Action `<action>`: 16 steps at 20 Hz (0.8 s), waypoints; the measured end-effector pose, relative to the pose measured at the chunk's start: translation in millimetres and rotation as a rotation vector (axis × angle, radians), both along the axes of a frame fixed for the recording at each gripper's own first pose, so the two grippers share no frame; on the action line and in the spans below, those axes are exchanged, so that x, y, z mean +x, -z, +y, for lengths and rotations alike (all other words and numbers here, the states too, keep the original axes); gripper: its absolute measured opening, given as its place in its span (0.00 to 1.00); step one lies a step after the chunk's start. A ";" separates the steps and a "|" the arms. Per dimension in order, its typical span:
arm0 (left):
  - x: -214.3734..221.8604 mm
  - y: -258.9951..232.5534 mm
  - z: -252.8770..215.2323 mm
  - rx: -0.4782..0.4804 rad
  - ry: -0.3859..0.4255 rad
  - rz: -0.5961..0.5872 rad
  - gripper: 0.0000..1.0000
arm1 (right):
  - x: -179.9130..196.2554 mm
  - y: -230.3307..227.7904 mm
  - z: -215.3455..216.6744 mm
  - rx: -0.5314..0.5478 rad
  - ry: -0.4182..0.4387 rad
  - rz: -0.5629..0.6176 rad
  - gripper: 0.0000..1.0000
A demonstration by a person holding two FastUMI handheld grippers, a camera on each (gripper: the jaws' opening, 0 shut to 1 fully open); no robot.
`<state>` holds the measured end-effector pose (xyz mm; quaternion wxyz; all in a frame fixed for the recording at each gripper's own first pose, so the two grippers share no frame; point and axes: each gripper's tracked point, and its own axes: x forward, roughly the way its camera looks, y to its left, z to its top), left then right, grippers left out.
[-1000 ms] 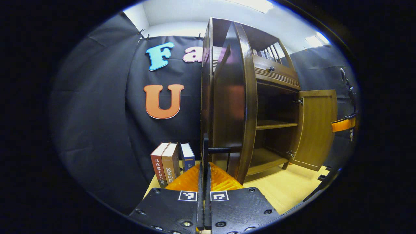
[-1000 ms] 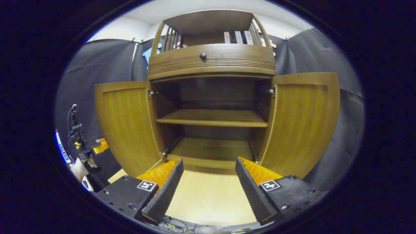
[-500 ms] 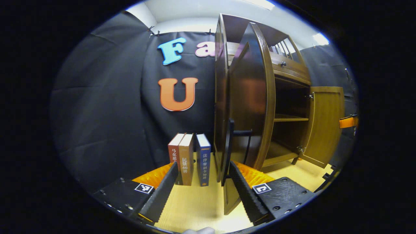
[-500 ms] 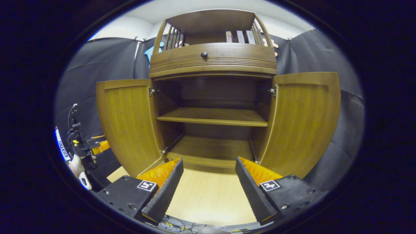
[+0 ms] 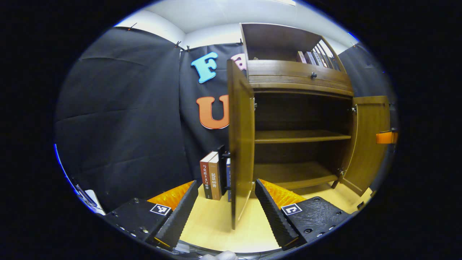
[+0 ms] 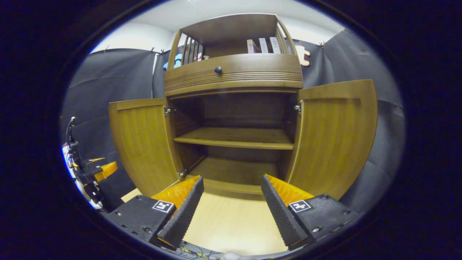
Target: Open the right door of the double-door shoe cabinet with the right hand, and open the left door with the left hand.
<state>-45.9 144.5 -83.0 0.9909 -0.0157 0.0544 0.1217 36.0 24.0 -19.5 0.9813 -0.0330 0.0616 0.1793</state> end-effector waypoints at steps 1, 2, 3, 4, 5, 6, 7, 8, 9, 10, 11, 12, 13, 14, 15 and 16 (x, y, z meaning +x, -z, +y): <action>-0.3 -10.6 -10.5 -0.010 -0.008 -0.009 0.84 | 2.0 -4.7 -6.8 0.003 0.006 -0.011 1.00; -0.7 -20.4 -22.2 -0.018 -0.014 -0.017 0.95 | 3.5 -8.8 -14.4 0.006 0.013 -0.021 1.00; -0.7 -30.0 -35.8 -0.025 -0.013 -0.025 0.95 | 4.4 -12.9 -20.9 0.011 0.018 -0.032 1.00; -0.1 -38.1 -48.5 -0.024 -0.008 -0.028 0.95 | 5.5 -18.6 -28.8 0.020 0.029 -0.044 1.00; 2.2 -47.4 -60.2 -0.015 0.000 -0.037 0.95 | 6.1 -21.6 -35.6 0.026 0.039 -0.053 1.00; 2.5 -57.5 -71.4 -0.009 0.010 -0.045 0.95 | 7.1 -25.6 -41.9 0.035 0.047 -0.061 1.00; 4.1 -66.9 -84.0 -0.006 0.023 -0.060 0.95 | 7.4 -28.4 -47.9 0.041 0.058 -0.069 1.00; 6.1 -73.1 -96.1 -0.007 0.038 -0.064 0.95 | 8.0 -31.6 -53.8 0.045 0.069 -0.077 1.00; 9.0 -78.0 -107.3 -0.007 0.046 -0.068 0.95 | 8.6 -33.6 -59.7 0.049 0.082 -0.083 1.00; 11.1 -82.3 -117.7 -0.009 0.059 -0.067 0.95 | 8.4 -34.7 -65.0 0.053 0.093 -0.085 1.00; 14.7 -85.0 -130.1 -0.011 0.081 -0.068 0.95 | 7.4 -34.8 -69.5 0.059 0.103 -0.088 1.00; 16.4 -88.3 -139.1 -0.009 0.095 -0.071 0.95 | 7.1 -36.2 -74.6 0.065 0.116 -0.090 1.00; 16.5 -89.9 -145.8 -0.005 0.102 -0.070 0.95 | 6.2 -35.7 -78.9 0.069 0.126 -0.089 1.00; 18.1 -91.2 -151.9 0.004 0.112 -0.074 0.95 | 4.4 -35.5 -83.0 0.072 0.135 -0.089 1.00; 18.8 -92.5 -157.9 0.013 0.118 -0.076 0.95 | 2.6 -34.4 -87.0 0.072 0.145 -0.089 1.00; 20.0 -92.9 -163.4 0.022 0.131 -0.079 0.95 | 0.8 -33.6 -91.2 0.072 0.157 -0.089 1.00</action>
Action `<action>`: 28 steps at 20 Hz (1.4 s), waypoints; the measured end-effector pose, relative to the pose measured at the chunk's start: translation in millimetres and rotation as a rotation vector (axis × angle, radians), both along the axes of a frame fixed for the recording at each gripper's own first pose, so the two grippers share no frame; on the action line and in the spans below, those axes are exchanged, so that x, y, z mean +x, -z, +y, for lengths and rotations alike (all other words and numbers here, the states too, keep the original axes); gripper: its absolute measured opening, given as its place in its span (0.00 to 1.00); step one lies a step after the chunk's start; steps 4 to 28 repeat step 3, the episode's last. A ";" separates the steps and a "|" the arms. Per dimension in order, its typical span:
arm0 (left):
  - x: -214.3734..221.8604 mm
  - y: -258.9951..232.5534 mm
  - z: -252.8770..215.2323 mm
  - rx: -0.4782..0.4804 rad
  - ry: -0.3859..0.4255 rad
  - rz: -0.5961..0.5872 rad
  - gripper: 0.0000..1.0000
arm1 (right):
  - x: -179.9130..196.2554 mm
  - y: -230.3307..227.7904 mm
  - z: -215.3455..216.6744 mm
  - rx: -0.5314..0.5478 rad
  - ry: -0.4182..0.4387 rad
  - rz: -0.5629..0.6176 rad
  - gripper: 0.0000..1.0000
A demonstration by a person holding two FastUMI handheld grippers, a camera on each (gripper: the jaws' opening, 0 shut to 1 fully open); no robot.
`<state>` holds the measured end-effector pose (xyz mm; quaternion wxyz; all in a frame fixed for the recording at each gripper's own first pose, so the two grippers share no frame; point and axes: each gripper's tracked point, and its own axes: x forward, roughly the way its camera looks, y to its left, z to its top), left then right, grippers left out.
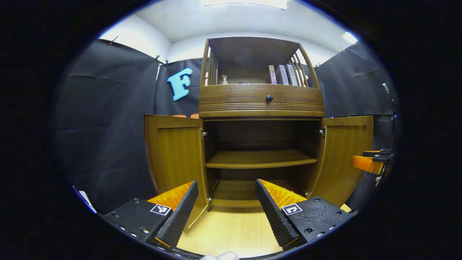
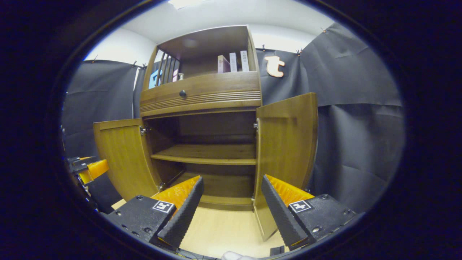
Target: Open the right door of the double-door shoe cabinet with the right hand, and open the left door with the left hand.
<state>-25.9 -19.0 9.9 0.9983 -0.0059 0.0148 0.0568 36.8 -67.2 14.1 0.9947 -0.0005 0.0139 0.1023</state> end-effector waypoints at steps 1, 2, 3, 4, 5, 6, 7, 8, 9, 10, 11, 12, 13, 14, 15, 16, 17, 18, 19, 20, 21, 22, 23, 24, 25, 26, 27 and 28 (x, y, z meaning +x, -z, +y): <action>1.3 -0.5 -5.0 0.006 0.011 -0.002 0.95 | -1.2 0.9 -2.5 0.002 0.010 0.000 1.00; 2.7 -0.5 -9.9 0.010 0.024 -0.002 0.95 | -2.8 0.9 -5.1 0.002 0.018 0.001 1.00; 3.9 0.6 -14.7 0.012 0.034 0.006 0.95 | -4.5 2.2 -7.4 0.005 0.025 0.000 1.00; 3.9 0.6 -14.7 0.012 0.034 0.006 0.95 | -4.5 2.2 -7.4 0.005 0.025 0.000 1.00; 3.9 0.6 -14.7 0.012 0.034 0.006 0.95 | -4.5 2.2 -7.4 0.005 0.025 0.000 1.00; 3.9 0.6 -14.7 0.012 0.034 0.006 0.95 | -4.5 2.2 -7.4 0.005 0.025 0.000 1.00; 3.9 0.6 -14.7 0.012 0.034 0.006 0.95 | -4.5 2.2 -7.4 0.005 0.025 0.000 1.00; 3.9 0.6 -14.7 0.012 0.034 0.006 0.95 | -4.5 2.2 -7.4 0.005 0.025 0.000 1.00; 3.9 0.6 -14.7 0.012 0.034 0.006 0.95 | -4.5 2.2 -7.4 0.005 0.025 0.000 1.00; 3.9 0.6 -14.7 0.012 0.034 0.006 0.95 | -4.5 2.2 -7.4 0.005 0.025 0.000 1.00; 3.9 0.6 -14.7 0.012 0.034 0.006 0.95 | -4.5 2.2 -7.4 0.005 0.025 0.000 1.00; 3.9 0.6 -14.7 0.012 0.034 0.006 0.95 | -4.5 2.2 -7.4 0.005 0.025 0.000 1.00; 3.9 0.6 -14.7 0.012 0.034 0.006 0.95 | -4.5 2.2 -7.4 0.005 0.025 0.000 1.00; 3.9 0.6 -14.7 0.012 0.034 0.006 0.95 | -4.5 2.2 -7.4 0.005 0.025 0.000 1.00; 3.9 0.6 -14.7 0.012 0.034 0.006 0.95 | -4.5 2.2 -7.4 0.005 0.025 0.000 1.00; 3.9 0.6 -14.7 0.012 0.034 0.006 0.95 | -4.5 2.2 -7.4 0.005 0.025 0.000 1.00; 3.9 0.6 -14.7 0.012 0.034 0.006 0.95 | -4.5 2.2 -7.4 0.005 0.025 0.000 1.00; 3.9 0.6 -14.7 0.012 0.034 0.006 0.95 | -4.5 2.2 -7.4 0.005 0.025 0.000 1.00; 3.9 0.6 -14.7 0.012 0.034 0.006 0.95 | -4.5 2.2 -7.4 0.005 0.025 0.000 1.00; 3.9 0.6 -14.7 0.012 0.034 0.006 0.95 | -4.5 2.2 -7.4 0.005 0.025 0.000 1.00; 3.9 0.6 -14.7 0.012 0.034 0.006 0.95 | -4.5 2.2 -7.4 0.005 0.025 0.000 1.00; 3.9 0.6 -14.7 0.012 0.034 0.006 0.95 | -4.5 2.2 -7.4 0.005 0.025 0.000 1.00; 3.9 0.6 -14.7 0.012 0.034 0.006 0.95 | -4.5 2.2 -7.4 0.005 0.025 0.000 1.00; 3.9 0.6 -14.7 0.012 0.034 0.006 0.95 | -4.5 2.2 -7.4 0.005 0.025 0.000 1.00; 3.9 0.6 -14.7 0.012 0.034 0.006 0.95 | -4.5 2.2 -7.4 0.005 0.025 0.000 1.00; 3.9 0.6 -14.7 0.012 0.034 0.006 0.95 | -4.5 2.2 -7.4 0.005 0.025 0.000 1.00; 3.9 0.6 -14.7 0.012 0.034 0.006 0.95 | -4.5 2.2 -7.4 0.005 0.025 0.000 1.00; 3.9 0.6 -14.7 0.012 0.034 0.006 0.95 | -4.5 2.2 -7.4 0.005 0.025 0.000 1.00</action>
